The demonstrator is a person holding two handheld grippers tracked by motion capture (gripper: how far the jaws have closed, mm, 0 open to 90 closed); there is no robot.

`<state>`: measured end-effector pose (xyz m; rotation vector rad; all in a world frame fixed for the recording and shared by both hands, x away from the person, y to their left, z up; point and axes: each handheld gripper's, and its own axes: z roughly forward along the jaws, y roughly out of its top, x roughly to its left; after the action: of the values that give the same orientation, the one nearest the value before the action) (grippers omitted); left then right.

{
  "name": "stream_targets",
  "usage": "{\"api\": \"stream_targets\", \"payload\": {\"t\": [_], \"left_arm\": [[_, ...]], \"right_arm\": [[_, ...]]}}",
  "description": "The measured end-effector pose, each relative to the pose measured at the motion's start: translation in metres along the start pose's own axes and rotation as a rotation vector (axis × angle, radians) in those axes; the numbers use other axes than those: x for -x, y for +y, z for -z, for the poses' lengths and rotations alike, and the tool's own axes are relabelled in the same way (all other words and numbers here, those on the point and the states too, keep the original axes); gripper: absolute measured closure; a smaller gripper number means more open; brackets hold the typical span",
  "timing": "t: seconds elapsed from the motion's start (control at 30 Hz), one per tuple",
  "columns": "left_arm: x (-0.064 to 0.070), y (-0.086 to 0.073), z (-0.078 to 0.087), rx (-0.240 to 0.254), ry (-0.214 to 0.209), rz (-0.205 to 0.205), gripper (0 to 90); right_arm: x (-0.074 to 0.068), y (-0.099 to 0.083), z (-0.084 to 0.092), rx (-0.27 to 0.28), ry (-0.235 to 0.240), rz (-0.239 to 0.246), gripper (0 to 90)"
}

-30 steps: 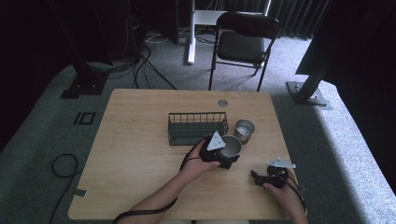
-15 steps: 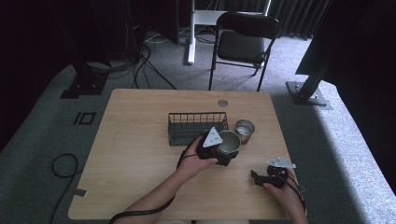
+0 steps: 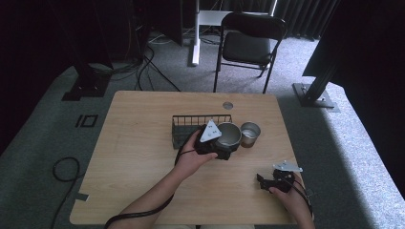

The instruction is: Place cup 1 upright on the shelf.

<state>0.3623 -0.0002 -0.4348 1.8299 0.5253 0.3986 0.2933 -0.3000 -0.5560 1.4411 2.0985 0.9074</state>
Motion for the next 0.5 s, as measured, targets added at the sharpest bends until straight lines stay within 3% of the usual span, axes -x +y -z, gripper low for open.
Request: {"api": "stream_targets", "payload": {"t": [0.5], "left_arm": [[-0.028,0.017,0.022,0.058,0.139,0.018,14.5]], "right_arm": [[0.0,0.0,0.0,0.0,0.0,0.0,12.0]]}}
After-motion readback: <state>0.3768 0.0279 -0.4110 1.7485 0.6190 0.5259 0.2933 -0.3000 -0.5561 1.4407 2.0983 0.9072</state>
